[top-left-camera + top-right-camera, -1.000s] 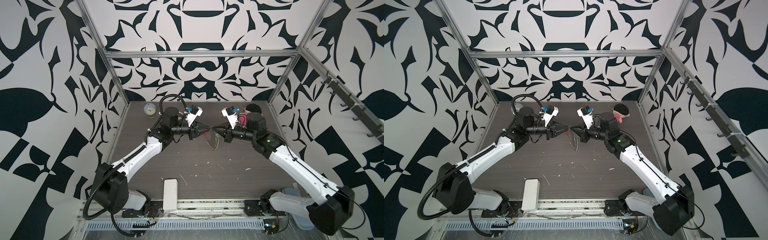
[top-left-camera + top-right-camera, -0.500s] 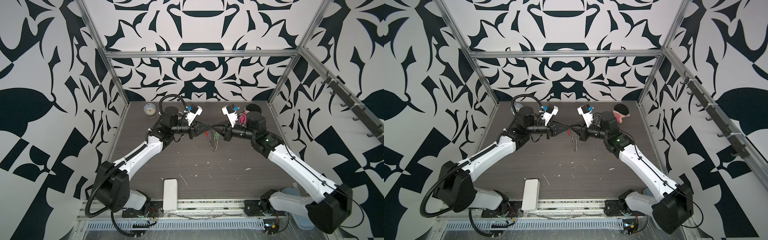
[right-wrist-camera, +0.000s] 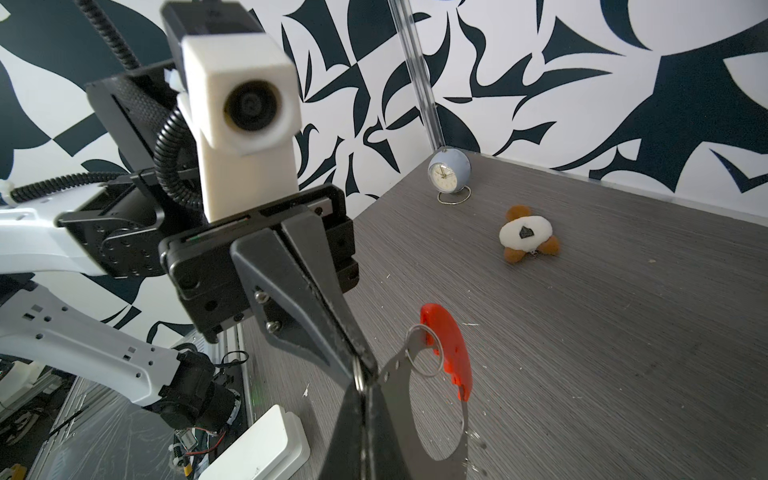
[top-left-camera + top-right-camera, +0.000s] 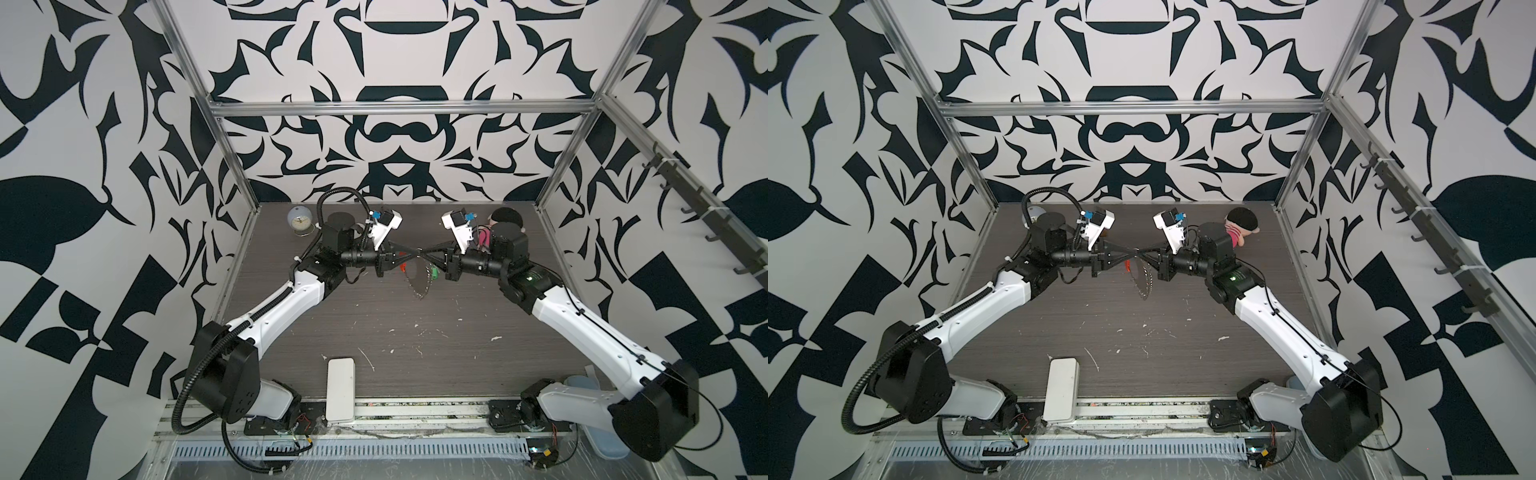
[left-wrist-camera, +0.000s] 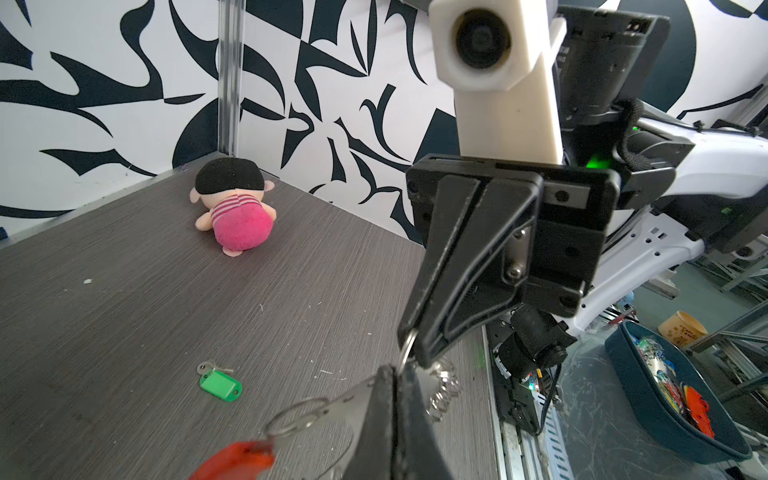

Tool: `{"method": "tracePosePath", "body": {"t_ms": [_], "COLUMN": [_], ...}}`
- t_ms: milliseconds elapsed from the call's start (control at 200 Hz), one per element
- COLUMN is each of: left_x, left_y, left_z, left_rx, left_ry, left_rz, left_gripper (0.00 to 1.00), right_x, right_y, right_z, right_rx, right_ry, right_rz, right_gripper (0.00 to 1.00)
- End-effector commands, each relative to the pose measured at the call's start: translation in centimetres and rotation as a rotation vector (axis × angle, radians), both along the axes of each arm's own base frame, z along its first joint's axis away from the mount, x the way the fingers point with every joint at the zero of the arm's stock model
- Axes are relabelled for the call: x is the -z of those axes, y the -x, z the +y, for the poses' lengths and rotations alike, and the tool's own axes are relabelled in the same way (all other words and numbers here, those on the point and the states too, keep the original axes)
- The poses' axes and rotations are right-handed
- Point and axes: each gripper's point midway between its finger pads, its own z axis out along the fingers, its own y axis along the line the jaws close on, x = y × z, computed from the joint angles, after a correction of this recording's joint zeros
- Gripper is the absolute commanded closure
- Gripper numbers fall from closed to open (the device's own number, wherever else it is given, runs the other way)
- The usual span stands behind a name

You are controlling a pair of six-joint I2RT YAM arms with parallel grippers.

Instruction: Put the keys on the keyring

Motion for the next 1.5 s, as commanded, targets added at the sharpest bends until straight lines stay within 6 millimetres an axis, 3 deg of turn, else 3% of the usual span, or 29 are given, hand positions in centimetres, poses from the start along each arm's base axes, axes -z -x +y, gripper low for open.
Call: {"method": "tracePosePath", "body": {"t_ms": [0,205,275,375,640,790,990,1200,1495], "left_x": [-0.1,0.0,-0.2,-0.3,-0.2,-0.7,-2.4,-3.4,-2.4], "left_y": [0.5,-0.9,-1.0,-1.1,-1.3,-1.7,-2.4,-4.4,-5.2], "left_z": [-0.6,-0.1,0.0,0.1,0.1,0.3,0.8,1.7,0.3], "left_rx": [0.031,-0.078,-0.090,-0.098,-0.111,-0.145,-0.213,-0.337,-0.330], "left_ry": [0.003,0.018,0.048,0.065,0.073,0.096,0.199,0.327,0.355], "left_rz": [-0.012,-0.019,-0.016,-0.008,0.008,0.004,-0.008,0.011,0.047], "left_gripper": [1.00,1.00,1.00,1.00,1.00,1.00,1.00,1.00,1.00], "right_x": [-2.0,-1.9,-2.1,-2.3,-2.7,-2.9,-0.6,0.9,1.5], "right_y": [0.2,-0.8,-1.1,-1.0,-1.0,-1.3,-3.7,-4.3,-4.4], "right_z": [0.5,-0.6,-1.1,-1.6,-2.8,-3.8,-6.4,-4.7,-3.0], "right_rx": [-0.015,0.091,0.130,0.161,0.233,0.300,0.507,0.456,0.402], "right_ry": [-0.054,-0.031,-0.035,-0.040,-0.066,-0.060,-0.001,-0.064,-0.104], "right_rz": [-0.044,-0.038,-0.036,-0.046,-0.060,-0.075,-0.009,0.105,0.147], "right_gripper": [1.00,1.00,0.90,0.95,0.89,0.77,0.76,0.77,0.77]}}
